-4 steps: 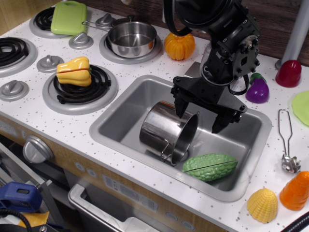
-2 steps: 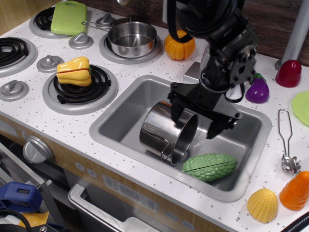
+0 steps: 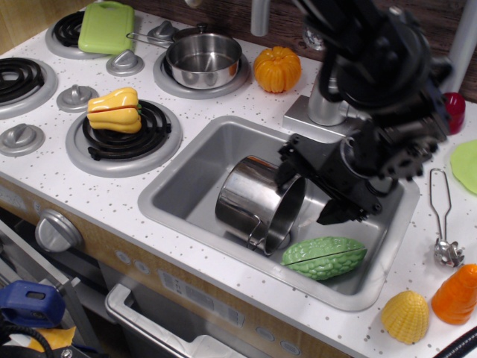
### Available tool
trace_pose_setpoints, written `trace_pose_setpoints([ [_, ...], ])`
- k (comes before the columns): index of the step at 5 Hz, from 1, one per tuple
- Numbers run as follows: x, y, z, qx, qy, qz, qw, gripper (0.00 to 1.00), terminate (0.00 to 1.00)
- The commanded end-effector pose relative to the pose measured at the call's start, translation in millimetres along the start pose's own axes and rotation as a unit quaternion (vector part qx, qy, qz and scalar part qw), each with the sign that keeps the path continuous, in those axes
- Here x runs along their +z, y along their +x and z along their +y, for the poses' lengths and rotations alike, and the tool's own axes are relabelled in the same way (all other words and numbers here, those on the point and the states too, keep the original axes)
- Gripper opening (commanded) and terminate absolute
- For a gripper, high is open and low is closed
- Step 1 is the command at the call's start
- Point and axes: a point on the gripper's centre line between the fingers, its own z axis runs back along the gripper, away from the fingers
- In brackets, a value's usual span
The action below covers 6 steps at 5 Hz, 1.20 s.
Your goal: Flip pot upright in sink
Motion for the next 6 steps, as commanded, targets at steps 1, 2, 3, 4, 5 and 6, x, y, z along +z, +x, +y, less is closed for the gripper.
trace_pose_setpoints([
  [1,-2,13,4,-0.011,0.037,-0.030,0.9988,1.00,0.00],
  [2,-11,12,9,-0.032,0.062,-0.038,0.9969,1.00,0.00],
  [3,-19,9,13,-0.043,0.072,-0.040,0.9957,1.00,0.00],
  [4,-24,5,23,-0.071,0.094,-0.031,0.9925,1.00,0.00],
  [5,-27,-1,42,-0.072,0.084,-0.022,0.9936,0.00,0.00],
  [6,-29,-1,55,-0.080,0.078,-0.015,0.9936,0.00,0.00],
])
